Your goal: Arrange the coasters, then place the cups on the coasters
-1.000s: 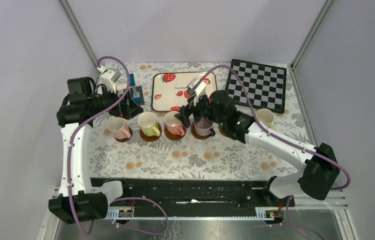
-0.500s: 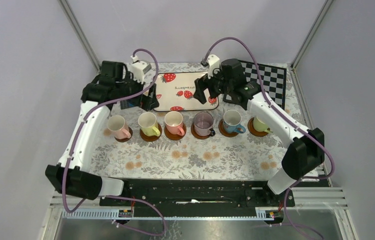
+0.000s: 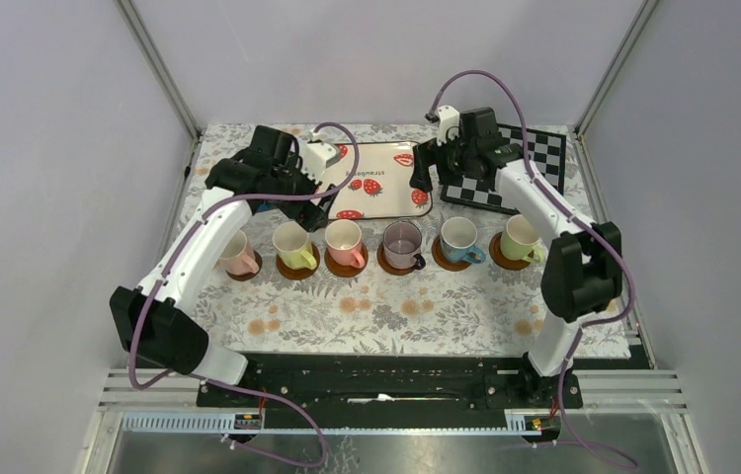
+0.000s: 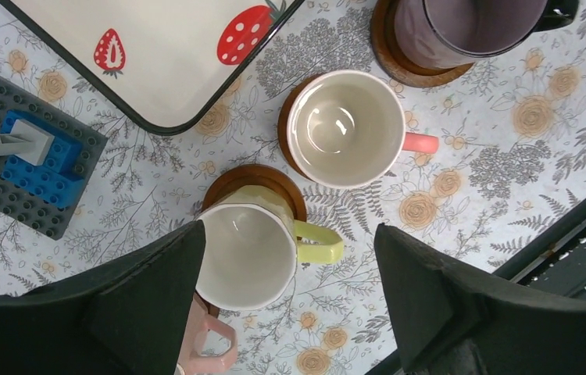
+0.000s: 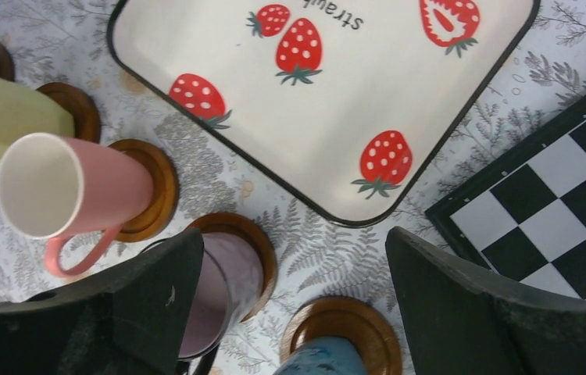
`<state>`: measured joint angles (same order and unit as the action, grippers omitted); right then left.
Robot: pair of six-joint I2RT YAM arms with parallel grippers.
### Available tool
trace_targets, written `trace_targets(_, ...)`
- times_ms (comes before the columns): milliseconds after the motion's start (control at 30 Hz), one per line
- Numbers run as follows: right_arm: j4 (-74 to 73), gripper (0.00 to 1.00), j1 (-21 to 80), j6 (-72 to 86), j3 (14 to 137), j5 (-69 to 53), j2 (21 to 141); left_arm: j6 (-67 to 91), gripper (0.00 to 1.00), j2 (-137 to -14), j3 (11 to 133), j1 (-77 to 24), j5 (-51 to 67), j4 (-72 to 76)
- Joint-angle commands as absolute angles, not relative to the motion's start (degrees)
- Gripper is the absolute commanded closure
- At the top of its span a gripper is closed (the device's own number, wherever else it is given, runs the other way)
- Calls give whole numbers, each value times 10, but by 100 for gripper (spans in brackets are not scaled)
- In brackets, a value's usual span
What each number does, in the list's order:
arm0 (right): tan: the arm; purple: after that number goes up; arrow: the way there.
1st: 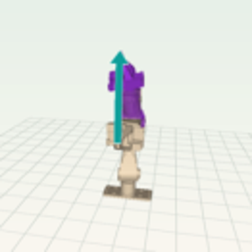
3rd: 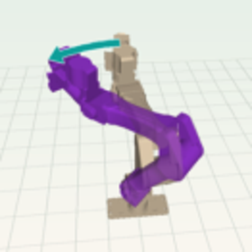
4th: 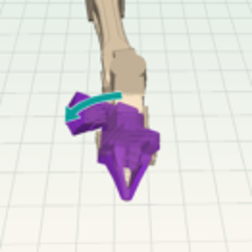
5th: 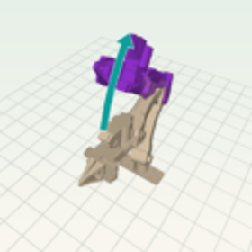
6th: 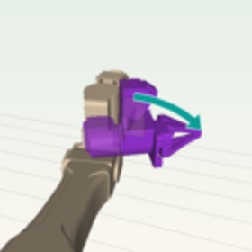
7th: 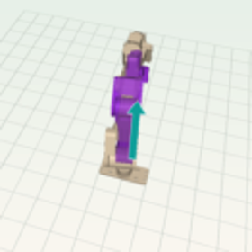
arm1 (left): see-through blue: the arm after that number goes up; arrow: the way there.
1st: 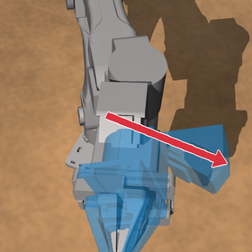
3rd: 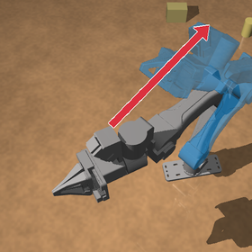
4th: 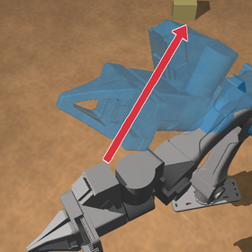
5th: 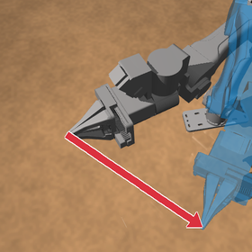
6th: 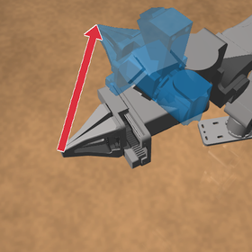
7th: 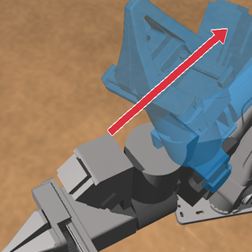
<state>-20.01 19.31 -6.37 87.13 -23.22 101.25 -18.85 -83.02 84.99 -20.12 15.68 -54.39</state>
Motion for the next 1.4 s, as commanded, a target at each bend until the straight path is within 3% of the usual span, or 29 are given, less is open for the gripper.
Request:
trace_targets(0,-235,8,183,-90,941,-224,1063,-209,15,-859,874,-200,136,-517)
trace_targets(400,-302,41,192,-104,1061,-170,1216,-176,38,-1044,968,-201,45,-392)
trace_targets(867,-365,48,216,-144,1112,-86,1316,-152,40,-1120,991,-200,32,-361)
trace_targets(1367,-367,51,215,-155,1035,-29,1286,-146,39,-1115,986,-197,38,-359)
